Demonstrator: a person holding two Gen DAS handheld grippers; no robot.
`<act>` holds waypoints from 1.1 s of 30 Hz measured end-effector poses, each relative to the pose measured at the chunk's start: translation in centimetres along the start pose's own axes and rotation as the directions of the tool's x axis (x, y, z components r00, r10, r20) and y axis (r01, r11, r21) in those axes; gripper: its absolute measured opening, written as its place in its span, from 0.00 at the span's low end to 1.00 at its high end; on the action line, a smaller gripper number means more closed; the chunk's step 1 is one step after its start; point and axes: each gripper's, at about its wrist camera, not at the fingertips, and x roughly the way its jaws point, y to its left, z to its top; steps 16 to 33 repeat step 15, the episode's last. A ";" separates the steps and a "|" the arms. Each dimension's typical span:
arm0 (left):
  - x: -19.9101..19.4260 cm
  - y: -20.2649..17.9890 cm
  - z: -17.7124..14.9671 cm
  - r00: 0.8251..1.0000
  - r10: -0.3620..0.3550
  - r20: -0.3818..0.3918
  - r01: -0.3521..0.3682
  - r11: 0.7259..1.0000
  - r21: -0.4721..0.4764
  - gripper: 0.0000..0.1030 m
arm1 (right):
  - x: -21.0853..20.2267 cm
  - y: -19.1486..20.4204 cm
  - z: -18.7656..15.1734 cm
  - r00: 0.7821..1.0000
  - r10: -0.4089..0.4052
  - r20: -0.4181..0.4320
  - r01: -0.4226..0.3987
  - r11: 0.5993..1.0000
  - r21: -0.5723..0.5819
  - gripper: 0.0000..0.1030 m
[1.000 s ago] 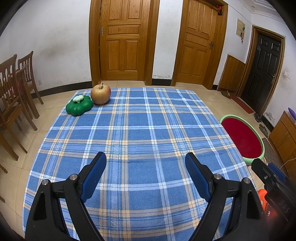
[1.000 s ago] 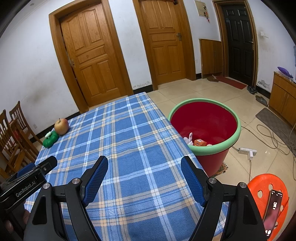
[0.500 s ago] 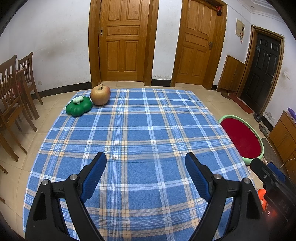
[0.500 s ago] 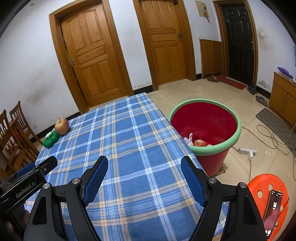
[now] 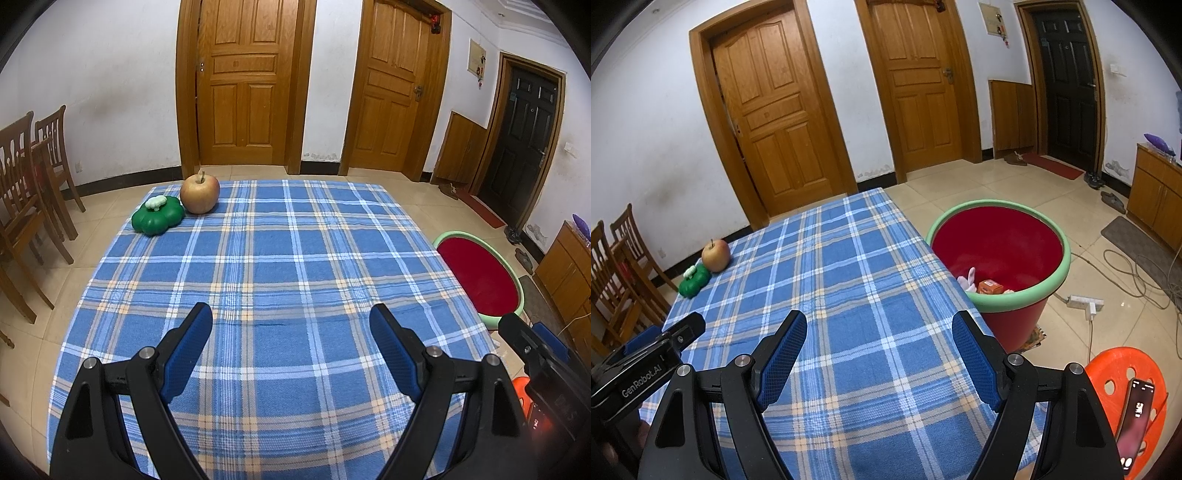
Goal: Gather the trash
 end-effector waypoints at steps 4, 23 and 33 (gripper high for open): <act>-0.3 0.0 0.1 1.000 -0.004 0.004 0.004 1.000 -0.002 0.84 | -0.3 0.2 0.1 1.000 0.002 0.007 -0.002 1.000 -0.004 0.79; -1.4 0.6 0.5 1.000 -0.008 0.029 0.009 1.000 -0.010 0.84 | -1.2 0.6 0.5 1.000 0.008 0.029 -0.007 1.000 -0.017 0.79; -1.4 0.6 0.5 1.000 -0.008 0.029 0.009 1.000 -0.010 0.84 | -1.2 0.6 0.5 1.000 0.008 0.029 -0.007 1.000 -0.017 0.79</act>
